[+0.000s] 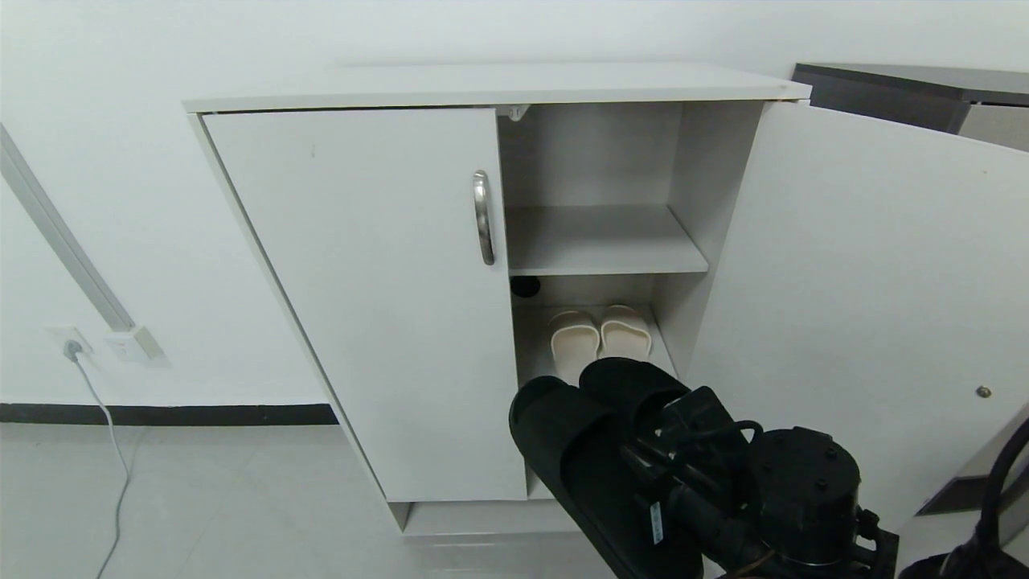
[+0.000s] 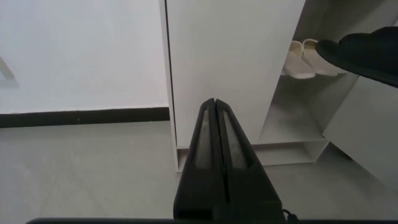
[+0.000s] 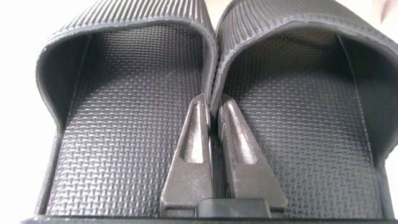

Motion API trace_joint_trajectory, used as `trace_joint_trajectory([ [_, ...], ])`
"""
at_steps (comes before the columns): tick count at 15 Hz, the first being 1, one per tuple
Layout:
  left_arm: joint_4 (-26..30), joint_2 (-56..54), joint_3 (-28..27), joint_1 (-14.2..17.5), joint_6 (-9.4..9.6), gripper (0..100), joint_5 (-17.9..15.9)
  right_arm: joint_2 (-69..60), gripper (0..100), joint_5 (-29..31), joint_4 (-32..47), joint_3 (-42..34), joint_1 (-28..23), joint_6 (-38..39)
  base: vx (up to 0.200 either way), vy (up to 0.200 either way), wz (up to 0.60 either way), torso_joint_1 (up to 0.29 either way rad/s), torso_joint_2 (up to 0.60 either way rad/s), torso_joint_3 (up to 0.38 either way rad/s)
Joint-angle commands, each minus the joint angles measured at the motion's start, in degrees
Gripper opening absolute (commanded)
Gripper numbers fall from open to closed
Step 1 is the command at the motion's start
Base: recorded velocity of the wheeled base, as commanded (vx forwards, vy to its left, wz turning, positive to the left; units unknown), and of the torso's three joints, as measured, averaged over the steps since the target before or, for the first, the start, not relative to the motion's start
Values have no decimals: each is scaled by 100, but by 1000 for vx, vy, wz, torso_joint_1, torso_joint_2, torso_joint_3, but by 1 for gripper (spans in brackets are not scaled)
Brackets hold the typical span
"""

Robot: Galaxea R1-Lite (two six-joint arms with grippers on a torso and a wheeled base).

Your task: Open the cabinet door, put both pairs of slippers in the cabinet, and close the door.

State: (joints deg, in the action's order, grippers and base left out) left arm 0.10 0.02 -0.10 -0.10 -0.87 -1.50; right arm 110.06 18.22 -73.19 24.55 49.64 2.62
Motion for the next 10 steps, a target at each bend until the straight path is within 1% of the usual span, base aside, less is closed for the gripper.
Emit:
trace_joint_trajectory([
  [1,-1,-2,1,1,-1,0,1,165,0,58,-151,94,-69,-51,0,0,0,0,0,0],
  [2,-1,-2,1,1,7,0,1,244,0,313,-108,366,-69,-25,0,0,0,0,0,0],
  [3,-1,6,1,1,7,0,1,332,0,761,306,718,-51,37,0,0,0,0,0,0],
  [4,-1,6,1,1,-1,0,1,323,0,972,657,955,-25,186,0,0,0,0,0,0],
  [5,-1,6,1,1,-1,0,1,253,0,1289,1343,1412,151,643,0,0,0,0,0,0],
  [6,-1,-2,1,1,-10,0,1,148,0,1684,2213,1843,204,907,0,0,0,0,0,0],
  [8,-1,-2,1,1,-10,0,1,-54,0,2229,3768,2642,222,1417,0,0,0,0,0,0],
  [10,-1,-2,1,1,-10,0,-8,-28,0,2475,5219,3372,222,1970,0,0,0,0,0,0],
])
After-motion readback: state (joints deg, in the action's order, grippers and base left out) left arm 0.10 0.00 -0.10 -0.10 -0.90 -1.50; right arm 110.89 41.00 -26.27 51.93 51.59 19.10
